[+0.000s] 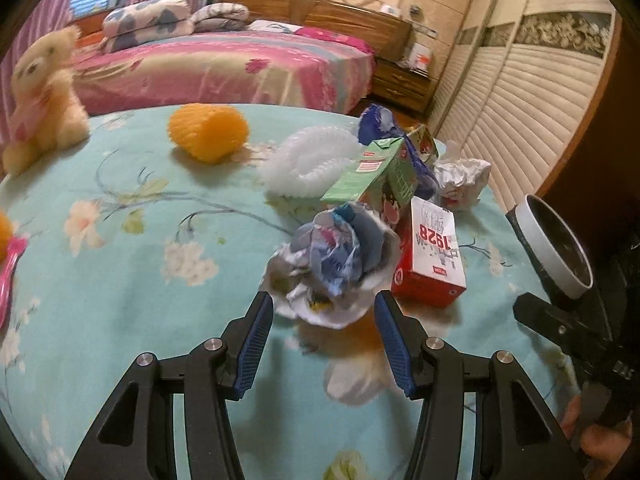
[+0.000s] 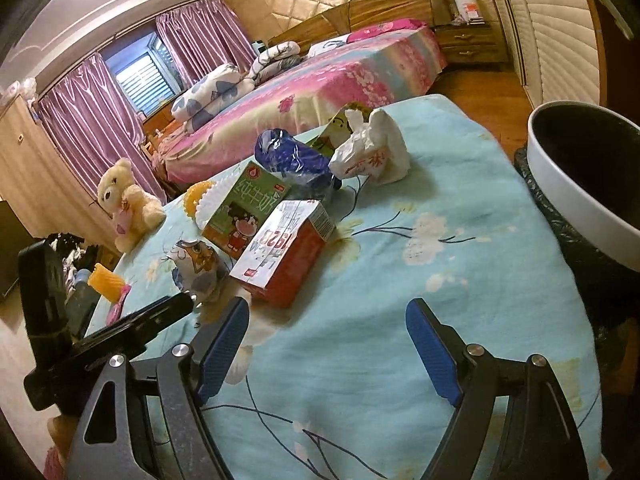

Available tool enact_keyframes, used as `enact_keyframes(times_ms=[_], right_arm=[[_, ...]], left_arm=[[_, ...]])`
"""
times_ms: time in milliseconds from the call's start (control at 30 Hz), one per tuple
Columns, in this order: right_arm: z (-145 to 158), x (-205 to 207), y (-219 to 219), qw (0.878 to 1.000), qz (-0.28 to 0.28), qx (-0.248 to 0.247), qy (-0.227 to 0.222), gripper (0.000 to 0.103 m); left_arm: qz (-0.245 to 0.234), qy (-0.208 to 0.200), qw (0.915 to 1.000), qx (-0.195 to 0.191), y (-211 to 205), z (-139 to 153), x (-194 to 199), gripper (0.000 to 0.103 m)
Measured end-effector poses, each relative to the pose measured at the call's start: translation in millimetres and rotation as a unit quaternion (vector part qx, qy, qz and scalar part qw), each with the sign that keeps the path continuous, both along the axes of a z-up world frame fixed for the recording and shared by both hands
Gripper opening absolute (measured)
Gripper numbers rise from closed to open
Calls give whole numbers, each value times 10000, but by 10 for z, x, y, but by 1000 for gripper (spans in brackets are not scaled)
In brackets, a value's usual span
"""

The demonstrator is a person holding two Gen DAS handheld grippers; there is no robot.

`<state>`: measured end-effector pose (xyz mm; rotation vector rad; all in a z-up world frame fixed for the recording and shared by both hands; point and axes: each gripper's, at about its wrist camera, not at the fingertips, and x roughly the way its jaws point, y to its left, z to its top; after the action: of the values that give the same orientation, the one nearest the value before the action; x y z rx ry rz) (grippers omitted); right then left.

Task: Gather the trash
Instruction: 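Return the left tool to the table and grasp the crumpled white paper, then grasp the red-and-white milk carton with the right tool while the left tool lifts the paper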

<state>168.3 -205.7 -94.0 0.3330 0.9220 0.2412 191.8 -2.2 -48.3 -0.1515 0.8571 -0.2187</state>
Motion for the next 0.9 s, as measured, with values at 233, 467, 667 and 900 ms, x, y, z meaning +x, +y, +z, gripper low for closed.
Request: enact_keyframes(times_ms=[233,467,667,900], right_arm=[[13,34,67,10000,17,-26,69,82],[-26,195,381,9997,189,-81,157,82],[-146,415,610,9996,77,-131,249,82],[-226,535,744,9983,41,-516,264,65]], left_arm=[[-165,227,9994,-214,85,-146,194,3],[-192,147,9991,-339,349,-114,60,2],[-343,282,9987,-254,507,-83,-6,6],[-87,104,9996,-230,614,2,-85,36]])
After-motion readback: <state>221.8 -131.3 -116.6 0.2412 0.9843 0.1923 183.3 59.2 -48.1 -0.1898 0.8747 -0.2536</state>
